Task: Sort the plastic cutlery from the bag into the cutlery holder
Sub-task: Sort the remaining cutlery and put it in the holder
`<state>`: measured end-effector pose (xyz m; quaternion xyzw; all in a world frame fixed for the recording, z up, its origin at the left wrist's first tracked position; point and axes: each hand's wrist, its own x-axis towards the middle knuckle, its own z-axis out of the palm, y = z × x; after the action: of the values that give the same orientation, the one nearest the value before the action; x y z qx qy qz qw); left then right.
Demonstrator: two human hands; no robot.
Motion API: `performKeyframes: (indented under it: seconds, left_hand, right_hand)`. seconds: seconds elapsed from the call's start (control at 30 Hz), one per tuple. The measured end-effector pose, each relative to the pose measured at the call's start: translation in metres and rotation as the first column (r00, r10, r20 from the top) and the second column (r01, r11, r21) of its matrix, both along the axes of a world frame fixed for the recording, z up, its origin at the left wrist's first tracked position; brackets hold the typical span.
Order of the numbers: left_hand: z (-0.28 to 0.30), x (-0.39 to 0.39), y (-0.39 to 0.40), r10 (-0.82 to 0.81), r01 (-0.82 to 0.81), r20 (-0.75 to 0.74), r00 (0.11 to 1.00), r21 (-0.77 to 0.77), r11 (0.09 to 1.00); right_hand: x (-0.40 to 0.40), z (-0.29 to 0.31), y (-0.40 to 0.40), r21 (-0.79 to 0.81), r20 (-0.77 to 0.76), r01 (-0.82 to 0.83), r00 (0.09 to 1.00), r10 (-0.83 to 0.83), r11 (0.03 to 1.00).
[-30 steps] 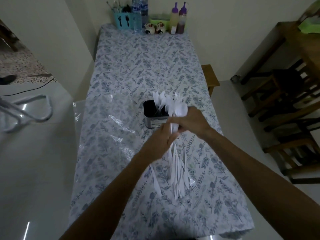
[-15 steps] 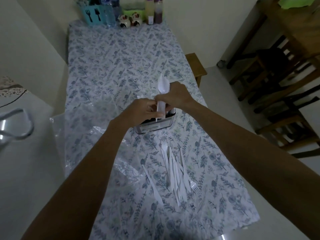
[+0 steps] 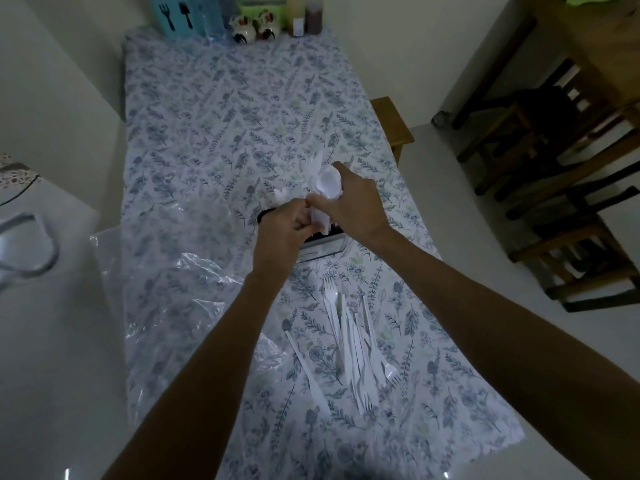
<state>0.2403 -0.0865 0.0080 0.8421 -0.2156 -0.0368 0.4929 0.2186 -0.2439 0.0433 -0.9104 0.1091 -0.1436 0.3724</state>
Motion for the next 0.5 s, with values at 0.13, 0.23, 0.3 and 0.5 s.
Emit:
performKeyframes:
  seconds: [0.13, 0.23, 0.3, 0.5]
  left_hand:
    - [-0.006, -0.01, -0.004, 0.065, -0.064, 0.07, 0.995, -0.011, 0.998]
    - [-0.008, -0.012, -0.005, 0.067, -0.065, 0.054, 0.996, -0.043, 0.997]
    - [-0.012, -0.012, -0.003, 0.054, -0.052, 0.052, 0.997, -0.04, 0.998]
    - [-0.015, -0.018, -0.002, 0.086, -0.082, 0.076, 0.993, -0.056, 0.995]
  right_hand:
    - [-0.007, -0.007, -0.002, 0.056, 0.057, 0.014, 0.998, -0.017, 0.998]
    - [-0.007, -0.008, -0.001, 0.03, 0.079, 0.006, 0.997, -0.009, 1.0]
    - [-0.008, -0.011, -0.001, -0.041, 0.089, 0.024, 0.996, -0.02, 0.999]
    - [-0.013, -0.015, 0.002, -0.069, 0.065, 0.024, 0.998, -0.019, 0.997]
